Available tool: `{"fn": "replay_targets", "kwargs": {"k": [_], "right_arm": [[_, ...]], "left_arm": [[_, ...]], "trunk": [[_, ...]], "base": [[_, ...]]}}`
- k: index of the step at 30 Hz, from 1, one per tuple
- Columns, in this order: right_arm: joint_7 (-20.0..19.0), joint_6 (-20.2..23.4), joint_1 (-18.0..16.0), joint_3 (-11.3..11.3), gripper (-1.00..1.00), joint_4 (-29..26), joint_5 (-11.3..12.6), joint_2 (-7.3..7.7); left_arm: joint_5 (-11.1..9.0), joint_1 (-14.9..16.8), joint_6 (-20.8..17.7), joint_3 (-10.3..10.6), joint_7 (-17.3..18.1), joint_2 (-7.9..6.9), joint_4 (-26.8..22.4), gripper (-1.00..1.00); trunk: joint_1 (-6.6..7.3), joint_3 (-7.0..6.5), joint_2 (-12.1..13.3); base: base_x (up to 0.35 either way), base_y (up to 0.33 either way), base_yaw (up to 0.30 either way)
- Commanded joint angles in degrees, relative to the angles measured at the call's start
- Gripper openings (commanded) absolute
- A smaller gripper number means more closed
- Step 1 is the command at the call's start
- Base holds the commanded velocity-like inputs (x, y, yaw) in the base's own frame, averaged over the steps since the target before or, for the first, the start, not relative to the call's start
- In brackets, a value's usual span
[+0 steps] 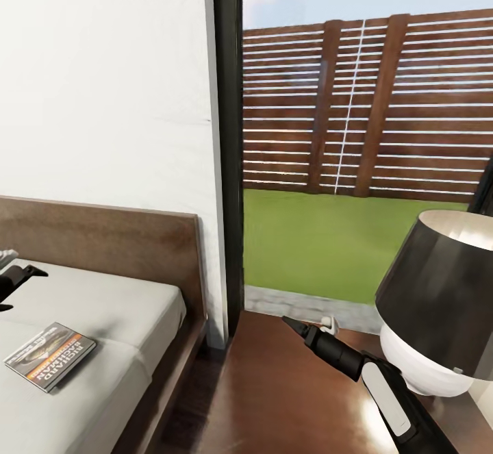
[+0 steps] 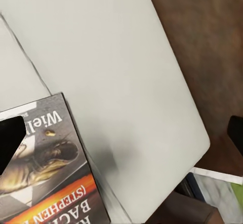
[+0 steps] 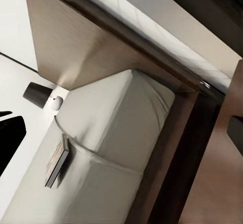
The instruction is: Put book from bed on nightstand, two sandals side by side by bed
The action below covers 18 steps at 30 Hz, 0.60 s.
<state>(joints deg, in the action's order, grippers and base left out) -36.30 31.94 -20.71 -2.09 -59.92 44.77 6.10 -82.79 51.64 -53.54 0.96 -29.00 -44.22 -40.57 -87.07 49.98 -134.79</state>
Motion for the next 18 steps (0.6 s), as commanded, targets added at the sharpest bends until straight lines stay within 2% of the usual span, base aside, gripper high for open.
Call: {"fn": "replay_targets", "kwargs": {"k": [1, 8, 11, 15, 18], "right_arm": [[0.1, 0.4, 0.0, -0.1, 1.00, 0.0, 0.5, 0.04], [-0.2, 0.4, 0.0, -0.1, 1.00, 0.0, 0.5, 0.03], [-0.2, 0.4, 0.0, -0.1, 1.00, 0.0, 0.5, 0.04], [-0.3, 0.4, 0.0, -0.2, 1.00, 0.0, 0.5, 0.03], [-0.5, 0.5, 0.0, -0.2, 1.00, -0.1, 0.5, 0.01]], "left_arm": [[-0.5, 0.0, 0.2, 0.1, -0.5, -0.02, 0.1, 1.00], [-0.1, 0.0, 2.5, 0.1, -0.4, 0.11, 1.4, 1.00], [0.3, 0.0, 3.7, 0.1, 0.7, 0.26, 3.1, 1.00], [1.9, 0.0, 4.7, 0.1, 4.1, 0.29, 5.6, 1.00], [4.1, 0.0, 5.6, 0.1, 8.0, 0.29, 8.5, 1.00]], "trunk": [[0.01, 0.06, 0.0], [0.01, 0.06, 0.0], [0.01, 0.06, 0.0], [0.01, 0.06, 0.0], [0.01, 0.06, 0.0]], "base": [[0.000, 0.000, 0.000], [0.000, 0.000, 0.000], [0.000, 0.000, 0.000], [0.000, 0.000, 0.000], [0.000, 0.000, 0.000]]}}
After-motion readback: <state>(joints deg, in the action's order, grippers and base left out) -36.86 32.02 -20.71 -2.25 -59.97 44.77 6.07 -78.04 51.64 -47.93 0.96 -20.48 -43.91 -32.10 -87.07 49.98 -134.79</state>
